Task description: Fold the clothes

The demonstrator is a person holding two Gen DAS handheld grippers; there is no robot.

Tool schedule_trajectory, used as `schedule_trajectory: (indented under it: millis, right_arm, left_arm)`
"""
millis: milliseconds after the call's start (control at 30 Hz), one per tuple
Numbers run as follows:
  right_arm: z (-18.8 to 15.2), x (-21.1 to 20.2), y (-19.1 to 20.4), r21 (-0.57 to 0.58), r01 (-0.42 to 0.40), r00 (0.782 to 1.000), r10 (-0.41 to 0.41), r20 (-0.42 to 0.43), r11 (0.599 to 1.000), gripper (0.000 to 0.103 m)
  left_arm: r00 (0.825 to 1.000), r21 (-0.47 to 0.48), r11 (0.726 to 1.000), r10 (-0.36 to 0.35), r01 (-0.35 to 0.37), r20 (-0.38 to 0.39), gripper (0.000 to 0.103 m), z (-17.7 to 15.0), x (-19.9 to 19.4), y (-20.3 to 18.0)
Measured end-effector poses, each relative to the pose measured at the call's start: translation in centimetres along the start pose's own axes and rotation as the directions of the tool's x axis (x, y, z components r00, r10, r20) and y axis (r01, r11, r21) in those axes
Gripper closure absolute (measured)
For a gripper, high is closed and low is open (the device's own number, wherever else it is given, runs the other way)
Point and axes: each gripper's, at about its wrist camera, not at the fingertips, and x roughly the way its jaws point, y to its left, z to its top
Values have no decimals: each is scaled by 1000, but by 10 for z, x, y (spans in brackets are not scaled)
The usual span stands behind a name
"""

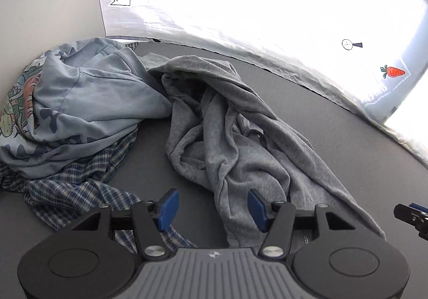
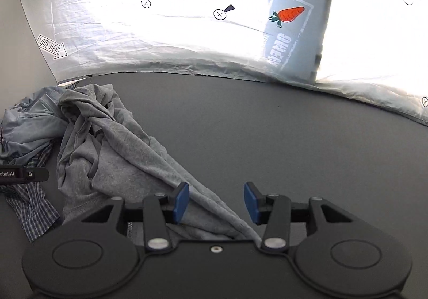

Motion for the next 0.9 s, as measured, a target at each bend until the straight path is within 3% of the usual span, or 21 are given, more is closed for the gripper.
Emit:
schedule_trajectory:
  millis: [133, 233, 400, 500, 533, 567, 600, 667, 800, 900]
  right_arm:
    - [33, 55, 33, -50, -176, 984, 174, -31, 983, 57]
    - [41, 86, 51, -38, -245, 968, 242, -71, 969, 57]
    - [43, 117, 81, -140, -230, 971, 218, -93, 963, 54]
    - [45, 130, 84, -149, -230, 971, 216, -107, 962, 54]
    - [45, 130, 84, -148, -234, 970, 221, -100, 961, 57]
    - [45, 130, 83, -146, -238, 970, 227, -91, 960, 69]
    - [46, 127, 79, -139, -233, 972, 225, -69, 962, 85]
    - [48, 112, 67, -123, -192, 981, 193, -4, 974, 88]
    - [53, 65, 27, -75, -34, 985, 46, 168, 997, 91]
    - [51, 25, -9, -16, 105, 951, -95, 293, 994, 92]
  left_arm:
    - [1000, 2, 1000, -24, 24, -11, 46, 28, 43, 4]
    - [998, -16, 998, -55, 55, -30, 46, 38, 66, 8]
    - [991, -99, 988, -121, 115, -58, 45, 41, 84, 19]
    - [990, -151, 982, -124, 114, -62, 45, 38, 94, 25]
    - [989, -161, 980, -131, 119, -63, 45, 38, 97, 26]
    - [989, -173, 977, -135, 123, -59, 46, 38, 99, 27]
    - [990, -186, 975, -135, 124, -49, 50, 39, 99, 27]
    - [987, -208, 968, -155, 142, -49, 90, 41, 98, 25]
    - [996, -179, 980, -86, 84, 2, 95, 47, 74, 6]
    - [996, -151, 986, -54, 65, 75, 95, 49, 41, -10]
